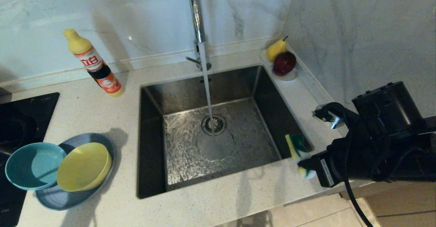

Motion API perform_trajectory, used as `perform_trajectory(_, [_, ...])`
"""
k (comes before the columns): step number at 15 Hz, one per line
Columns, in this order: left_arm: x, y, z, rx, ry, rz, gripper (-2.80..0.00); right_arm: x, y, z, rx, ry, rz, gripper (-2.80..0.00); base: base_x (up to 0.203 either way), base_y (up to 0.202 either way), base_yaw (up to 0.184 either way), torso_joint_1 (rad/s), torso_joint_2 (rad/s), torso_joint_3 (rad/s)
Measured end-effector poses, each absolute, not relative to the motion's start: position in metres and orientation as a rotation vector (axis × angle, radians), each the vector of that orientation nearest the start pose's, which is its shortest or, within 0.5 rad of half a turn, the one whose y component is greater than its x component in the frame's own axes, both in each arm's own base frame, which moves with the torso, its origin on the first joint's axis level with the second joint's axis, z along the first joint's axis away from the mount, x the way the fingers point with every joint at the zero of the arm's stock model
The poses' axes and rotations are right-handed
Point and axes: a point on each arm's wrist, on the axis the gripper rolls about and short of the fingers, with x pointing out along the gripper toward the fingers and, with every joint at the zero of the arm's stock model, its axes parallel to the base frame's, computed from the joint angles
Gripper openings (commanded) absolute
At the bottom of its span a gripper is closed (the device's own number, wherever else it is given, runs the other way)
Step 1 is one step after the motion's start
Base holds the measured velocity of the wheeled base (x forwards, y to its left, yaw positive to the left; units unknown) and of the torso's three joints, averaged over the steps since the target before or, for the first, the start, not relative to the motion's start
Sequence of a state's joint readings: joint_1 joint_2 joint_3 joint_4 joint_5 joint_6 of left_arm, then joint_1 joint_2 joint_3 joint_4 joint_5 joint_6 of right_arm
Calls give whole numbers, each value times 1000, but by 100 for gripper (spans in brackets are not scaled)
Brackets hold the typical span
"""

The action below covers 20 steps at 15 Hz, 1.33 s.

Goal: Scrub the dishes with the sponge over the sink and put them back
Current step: Pick up a bowl and the sponge

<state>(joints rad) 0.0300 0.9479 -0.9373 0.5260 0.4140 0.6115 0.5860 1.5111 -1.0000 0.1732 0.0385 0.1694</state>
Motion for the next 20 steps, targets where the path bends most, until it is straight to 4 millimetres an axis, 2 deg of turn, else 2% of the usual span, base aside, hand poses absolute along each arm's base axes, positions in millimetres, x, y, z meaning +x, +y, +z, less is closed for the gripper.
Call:
perform_trajectory(5, [104, 22, 256, 544, 736, 356, 0, 215, 144, 208, -33, 737, 537, -280, 0, 0, 0, 0, 0, 0])
perform_trajectory(14, [122, 44, 230, 281, 861, 528, 0, 224, 150, 201, -31, 735, 539, -280, 0, 0, 0, 0, 0, 0])
perform_trajectory(20, [150, 62, 219, 88, 802, 628, 0, 226, 151, 200, -31, 732, 540, -280, 0, 0, 0, 0, 0, 0])
